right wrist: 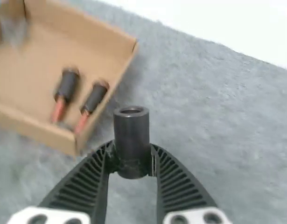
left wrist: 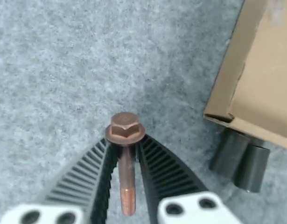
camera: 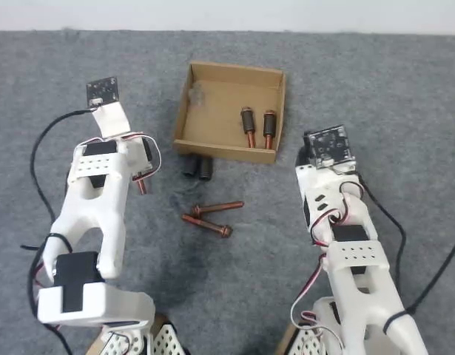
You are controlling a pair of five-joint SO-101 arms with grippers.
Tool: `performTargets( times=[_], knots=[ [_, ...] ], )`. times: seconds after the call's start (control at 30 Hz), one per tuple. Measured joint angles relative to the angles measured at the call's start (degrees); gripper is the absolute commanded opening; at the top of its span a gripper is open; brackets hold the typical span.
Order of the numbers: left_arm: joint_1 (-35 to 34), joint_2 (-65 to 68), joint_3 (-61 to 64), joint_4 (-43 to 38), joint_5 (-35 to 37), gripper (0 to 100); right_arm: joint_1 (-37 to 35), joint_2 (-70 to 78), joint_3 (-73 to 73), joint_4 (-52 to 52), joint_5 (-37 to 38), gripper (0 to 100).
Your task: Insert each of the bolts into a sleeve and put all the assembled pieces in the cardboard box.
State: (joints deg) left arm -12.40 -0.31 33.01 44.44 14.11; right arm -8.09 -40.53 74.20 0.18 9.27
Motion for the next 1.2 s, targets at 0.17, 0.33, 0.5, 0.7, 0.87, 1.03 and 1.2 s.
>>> performTargets(
  times=[0.17,0.33,0.5,0.7,0.87,1.03,1.2],
  knots=[
    [0.0,0.0,1.0,0.0,0.0,1,-2.9,0.0,0.0,-3.9,-3.4,0.9],
    [0.0,0.0,1.0,0.0,0.0,1,-4.8,2.6,0.0,-11.6,-3.8,0.8],
    [0.0,0.0,1.0,0.0,0.0,1,-6.2,14.2,0.0,-26.3,-3.8,0.7],
    [0.0,0.0,1.0,0.0,0.0,1,-9.1,29.5,-0.1,-47.6,-3.8,0.7],
    [0.0,0.0,1.0,0.0,0.0,1,-10.0,40.6,-3.6,-57.1,-5.7,0.7],
    [0.0,0.0,1.0,0.0,0.0,1,-10.1,49.2,-10.0,-61.3,-14.9,0.7],
    [0.0,0.0,1.0,0.0,0.0,1,-11.1,53.1,-15.6,-61.6,-16.4,0.7]
  ],
)
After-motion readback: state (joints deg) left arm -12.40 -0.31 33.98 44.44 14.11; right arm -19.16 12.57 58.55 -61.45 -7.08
